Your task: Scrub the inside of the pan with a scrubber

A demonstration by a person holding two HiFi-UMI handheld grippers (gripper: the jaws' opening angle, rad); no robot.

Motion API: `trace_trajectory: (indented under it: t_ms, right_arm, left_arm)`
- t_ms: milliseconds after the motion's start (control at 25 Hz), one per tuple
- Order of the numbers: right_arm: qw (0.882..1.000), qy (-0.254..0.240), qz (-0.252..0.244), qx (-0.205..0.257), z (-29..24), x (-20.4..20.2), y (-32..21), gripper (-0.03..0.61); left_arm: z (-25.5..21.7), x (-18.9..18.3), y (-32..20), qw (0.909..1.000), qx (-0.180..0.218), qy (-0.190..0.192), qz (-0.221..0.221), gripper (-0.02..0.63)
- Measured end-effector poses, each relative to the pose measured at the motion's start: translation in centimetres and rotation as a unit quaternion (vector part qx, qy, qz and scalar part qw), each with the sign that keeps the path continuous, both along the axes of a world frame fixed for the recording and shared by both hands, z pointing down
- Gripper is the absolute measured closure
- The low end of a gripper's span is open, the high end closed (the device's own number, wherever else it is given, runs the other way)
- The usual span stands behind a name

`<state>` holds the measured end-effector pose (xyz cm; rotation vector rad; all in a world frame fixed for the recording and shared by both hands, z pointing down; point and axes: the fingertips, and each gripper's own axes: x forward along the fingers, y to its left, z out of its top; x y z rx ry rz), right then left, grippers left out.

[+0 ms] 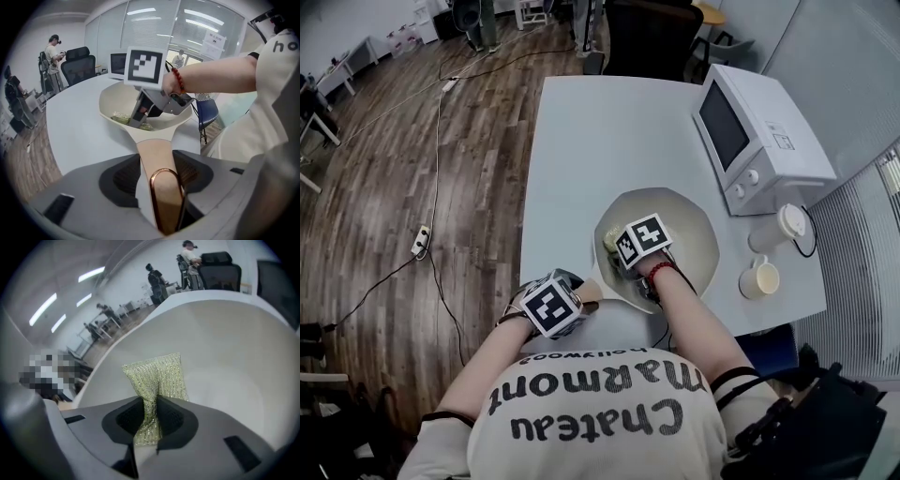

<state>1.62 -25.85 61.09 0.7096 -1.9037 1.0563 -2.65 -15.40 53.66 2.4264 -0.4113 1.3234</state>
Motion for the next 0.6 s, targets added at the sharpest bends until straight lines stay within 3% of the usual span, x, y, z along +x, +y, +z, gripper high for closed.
trace_trajectory:
  t_ms: [80,160,600]
  right_arm:
    - [0.998,0.048,-0.012,0.027,0.6,0.8,-0.2,0.509]
    - [0.997,0.065,-0.020,0.031,0.6,0.8,-0.2,0.509]
    - [0.995,0.088,0.043,0.037,0.6,5.0,-2.1,0.515]
  left_arm:
    - [0.0,0.0,0.1,1.0000,-0.004,0.000,-0.002,0.383]
    - [0.2,-0.2,0.3,0.9999,-0.008,0.002,-0.006,0.382]
    - [0.4,-0.3,0.2,0.9997,-0.014,0.013,-0.015,0.383]
